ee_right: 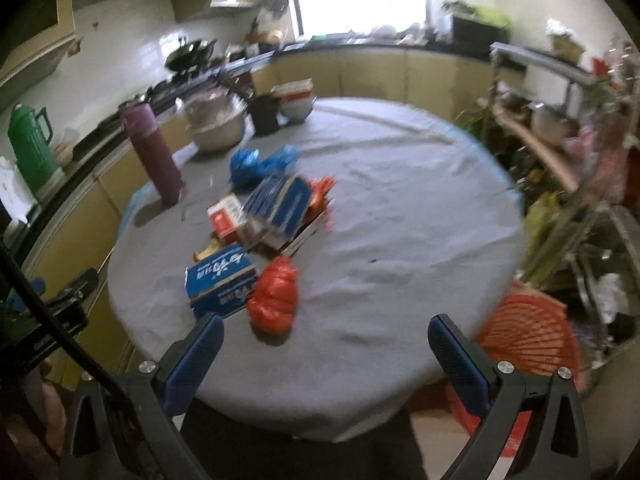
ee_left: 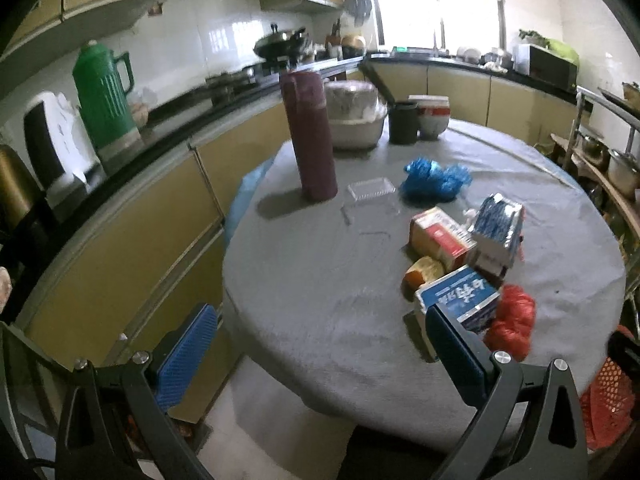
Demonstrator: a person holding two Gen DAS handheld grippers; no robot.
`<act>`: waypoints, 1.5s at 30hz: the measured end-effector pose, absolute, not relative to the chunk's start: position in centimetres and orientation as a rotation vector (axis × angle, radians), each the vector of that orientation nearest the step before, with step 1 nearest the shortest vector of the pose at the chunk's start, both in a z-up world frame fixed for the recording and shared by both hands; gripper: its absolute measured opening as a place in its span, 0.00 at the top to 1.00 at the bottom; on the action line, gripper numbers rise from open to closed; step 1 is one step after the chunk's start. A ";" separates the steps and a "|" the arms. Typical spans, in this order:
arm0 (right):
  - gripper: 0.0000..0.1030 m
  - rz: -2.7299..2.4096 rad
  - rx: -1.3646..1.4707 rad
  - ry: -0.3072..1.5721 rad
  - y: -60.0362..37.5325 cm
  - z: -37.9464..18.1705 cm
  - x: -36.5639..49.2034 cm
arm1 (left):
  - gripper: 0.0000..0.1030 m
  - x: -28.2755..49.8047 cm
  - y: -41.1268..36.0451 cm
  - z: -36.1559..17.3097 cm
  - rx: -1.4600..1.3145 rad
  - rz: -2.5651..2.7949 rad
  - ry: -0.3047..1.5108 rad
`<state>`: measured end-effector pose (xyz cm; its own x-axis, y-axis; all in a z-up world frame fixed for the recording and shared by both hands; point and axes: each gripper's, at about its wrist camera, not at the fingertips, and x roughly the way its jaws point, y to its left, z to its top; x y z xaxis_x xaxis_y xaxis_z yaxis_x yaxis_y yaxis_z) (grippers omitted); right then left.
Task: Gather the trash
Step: 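Grasp the red plastic bag with the right tool while the left tool grasps the blue toothpaste box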
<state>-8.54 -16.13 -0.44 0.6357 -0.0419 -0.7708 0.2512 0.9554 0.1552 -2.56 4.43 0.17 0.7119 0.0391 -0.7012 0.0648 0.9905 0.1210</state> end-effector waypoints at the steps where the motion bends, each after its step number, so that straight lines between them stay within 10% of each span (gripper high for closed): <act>1: 0.01 -0.134 0.293 0.889 -16.2 -1.3 -7.4 | 0.00 -2.1 4.5 -0.2 0.136 -0.022 0.794; 15: 0.48 -0.004 0.497 1.108 -15.5 -10.1 0.7 | 0.23 1.8 3.2 -3.3 0.125 -0.325 0.889; 45: 0.50 -0.151 0.587 0.995 -25.2 -8.8 -6.1 | 0.35 3.9 -5.4 -9.0 0.241 -0.687 1.026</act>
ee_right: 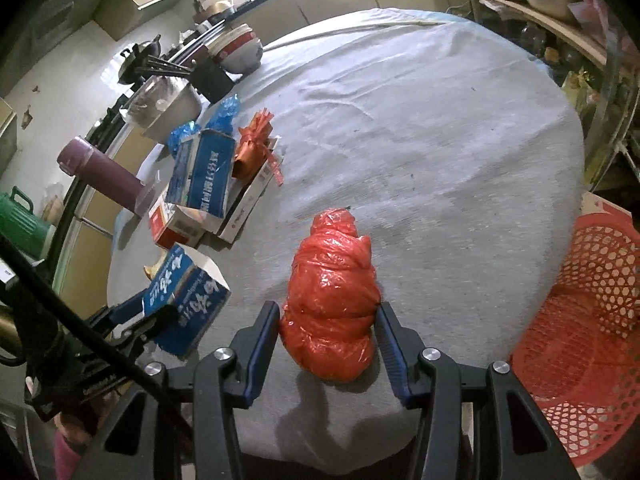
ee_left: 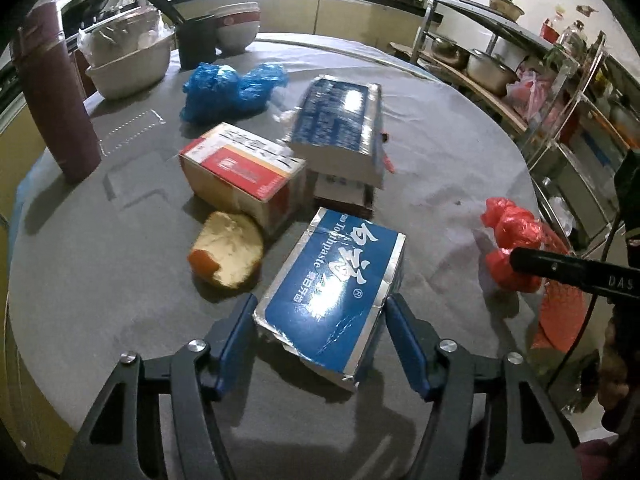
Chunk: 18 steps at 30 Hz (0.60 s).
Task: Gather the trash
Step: 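Grasp the red plastic bag with the right tool while the left tool grasps the blue toothpaste box, then carry both items to the red basket and open both tools to drop them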
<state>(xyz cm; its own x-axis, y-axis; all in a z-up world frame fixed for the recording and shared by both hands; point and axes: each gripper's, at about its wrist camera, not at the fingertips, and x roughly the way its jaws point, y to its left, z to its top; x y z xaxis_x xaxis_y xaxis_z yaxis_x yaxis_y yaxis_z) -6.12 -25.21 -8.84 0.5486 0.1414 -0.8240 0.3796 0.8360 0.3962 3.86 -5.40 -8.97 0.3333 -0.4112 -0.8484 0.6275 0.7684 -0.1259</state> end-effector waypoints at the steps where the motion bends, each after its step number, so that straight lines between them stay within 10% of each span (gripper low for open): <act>1: 0.50 -0.154 0.586 0.992 -25.3 -8.8 -6.4 | 0.35 3.6 -5.6 -9.0 0.245 -0.672 1.017; 18: 0.50 -0.281 0.620 0.900 -30.7 -7.9 -13.5 | 0.36 -1.7 -11.2 -6.2 0.271 -0.758 0.973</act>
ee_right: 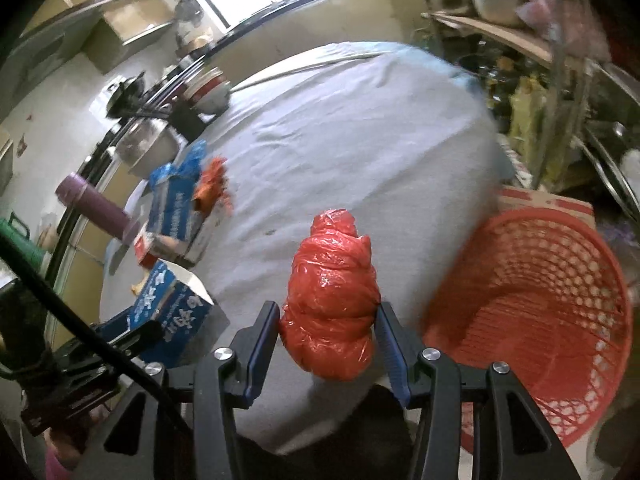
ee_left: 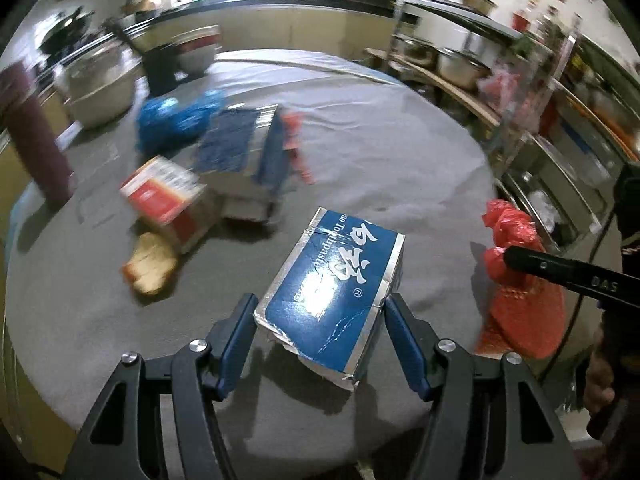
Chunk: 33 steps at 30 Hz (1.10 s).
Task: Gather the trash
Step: 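Carry both items to the red basket and open both tools to drop them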
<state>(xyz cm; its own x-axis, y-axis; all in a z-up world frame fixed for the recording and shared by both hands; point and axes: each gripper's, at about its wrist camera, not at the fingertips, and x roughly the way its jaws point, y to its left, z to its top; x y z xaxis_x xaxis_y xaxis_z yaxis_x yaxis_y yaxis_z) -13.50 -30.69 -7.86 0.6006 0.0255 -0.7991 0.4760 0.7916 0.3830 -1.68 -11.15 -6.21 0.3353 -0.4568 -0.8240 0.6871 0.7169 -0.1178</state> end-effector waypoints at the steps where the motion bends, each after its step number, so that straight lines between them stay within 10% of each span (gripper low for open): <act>1: 0.50 -0.303 0.627 0.900 -31.4 -8.1 -14.4 | 0.36 -2.0 -11.9 -6.2 0.282 -0.774 0.973; 21: 0.38 -0.597 0.873 0.795 -43.2 -10.4 -28.7 | 0.34 -13.3 -31.7 -7.5 0.626 -1.085 0.954; 33: 0.38 -0.553 0.827 0.730 -42.8 -9.0 -27.1 | 0.34 -9.3 -26.7 -6.6 0.589 -0.869 0.936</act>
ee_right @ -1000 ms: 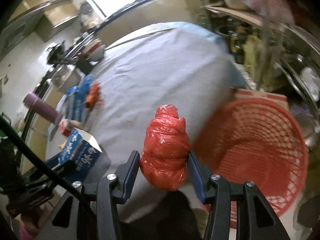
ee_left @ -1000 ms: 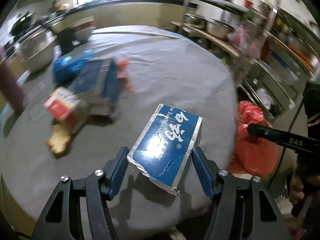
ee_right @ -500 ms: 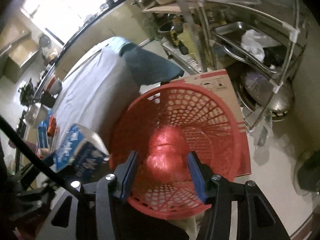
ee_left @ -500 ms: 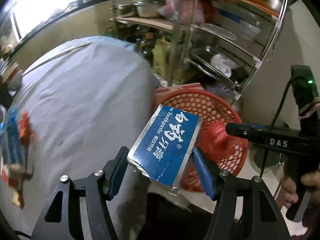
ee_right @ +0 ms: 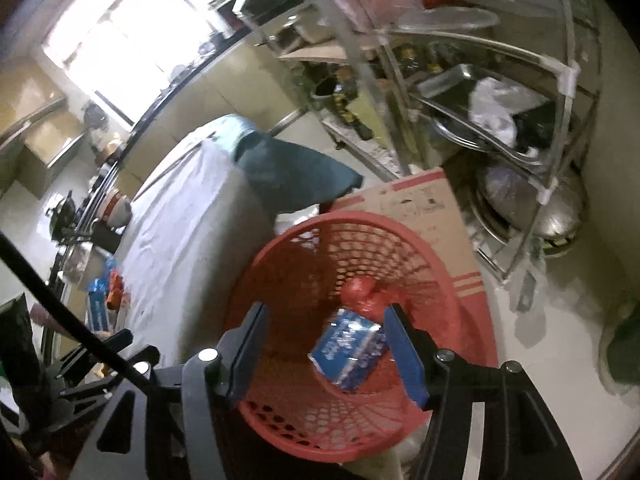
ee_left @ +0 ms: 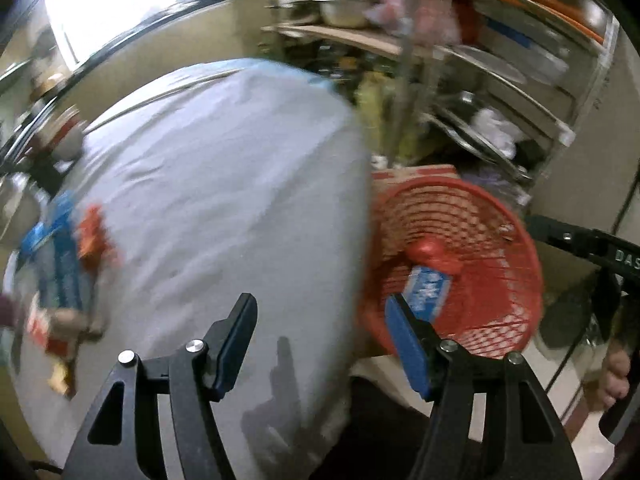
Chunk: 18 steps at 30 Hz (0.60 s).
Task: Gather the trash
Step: 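Carry both items to the red basket and open both tools to drop them, then grasp the blue printed box with the right tool while the left tool grasps the red-white medicine box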
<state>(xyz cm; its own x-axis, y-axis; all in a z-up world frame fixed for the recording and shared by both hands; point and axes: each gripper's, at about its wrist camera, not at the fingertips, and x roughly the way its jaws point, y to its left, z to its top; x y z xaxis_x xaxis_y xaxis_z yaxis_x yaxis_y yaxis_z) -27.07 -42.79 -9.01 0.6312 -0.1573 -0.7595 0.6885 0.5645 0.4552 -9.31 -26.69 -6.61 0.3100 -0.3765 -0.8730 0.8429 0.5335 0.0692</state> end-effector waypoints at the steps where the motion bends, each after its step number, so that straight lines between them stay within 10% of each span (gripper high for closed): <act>1: 0.38 -0.529 0.820 0.733 -42.3 -8.8 -26.2 | 0.34 -8.7 -25.6 -6.4 0.577 -0.839 0.933; 18: 0.38 -0.073 0.743 0.889 -29.8 -5.1 -5.2 | 0.32 4.1 -1.7 -5.1 0.230 -0.295 0.986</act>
<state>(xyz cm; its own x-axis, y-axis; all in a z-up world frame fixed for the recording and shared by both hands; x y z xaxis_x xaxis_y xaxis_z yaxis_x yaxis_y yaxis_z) -5.20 -29.80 -5.13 0.6446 0.2376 -0.7267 0.3521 0.7514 0.5580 4.11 -1.66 -5.14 0.5177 -0.1403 -0.8440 0.3469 0.9362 0.0571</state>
